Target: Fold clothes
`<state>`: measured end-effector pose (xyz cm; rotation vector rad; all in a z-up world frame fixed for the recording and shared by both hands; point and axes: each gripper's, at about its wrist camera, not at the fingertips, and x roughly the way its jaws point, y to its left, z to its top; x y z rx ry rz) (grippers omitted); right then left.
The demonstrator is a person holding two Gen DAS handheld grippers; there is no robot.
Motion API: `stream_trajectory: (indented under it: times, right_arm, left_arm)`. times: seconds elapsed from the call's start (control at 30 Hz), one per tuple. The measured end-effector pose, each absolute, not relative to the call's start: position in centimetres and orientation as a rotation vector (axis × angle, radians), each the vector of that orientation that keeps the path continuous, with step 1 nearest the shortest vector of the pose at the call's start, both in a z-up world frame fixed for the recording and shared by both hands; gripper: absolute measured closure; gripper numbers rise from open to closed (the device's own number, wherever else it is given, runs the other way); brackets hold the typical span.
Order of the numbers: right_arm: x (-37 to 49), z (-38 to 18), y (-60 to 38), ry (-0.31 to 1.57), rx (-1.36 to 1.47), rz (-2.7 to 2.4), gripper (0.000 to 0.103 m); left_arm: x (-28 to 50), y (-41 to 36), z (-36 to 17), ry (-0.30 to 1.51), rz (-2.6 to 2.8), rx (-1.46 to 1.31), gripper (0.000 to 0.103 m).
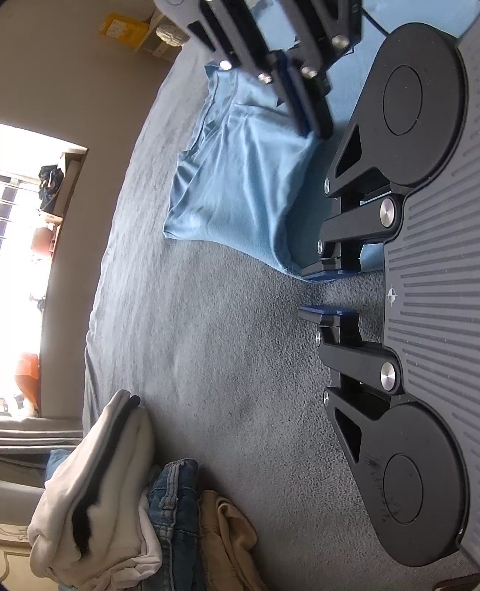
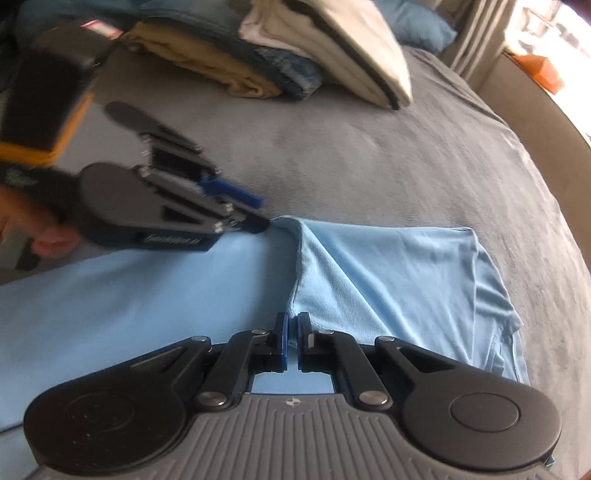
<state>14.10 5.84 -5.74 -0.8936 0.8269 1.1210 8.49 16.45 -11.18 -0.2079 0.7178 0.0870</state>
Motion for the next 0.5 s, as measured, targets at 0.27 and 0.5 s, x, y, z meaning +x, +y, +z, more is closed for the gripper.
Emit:
stream_trajectory:
  times: [0.27, 0.5]
  right_arm:
    - [14.4, -7.8, 6.1, 0.934, -0.878, 1.127, 0.096]
    - [16.8, -4.2, 3.5, 1.001, -0.711, 1.12, 0.077]
  left_arm:
    - [8.3, 16.7, -10.8, 0.733, 0.083, -0.217, 0.088]
    - [7.2, 17.3, -8.8, 0.711, 0.102, -0.203, 0.088]
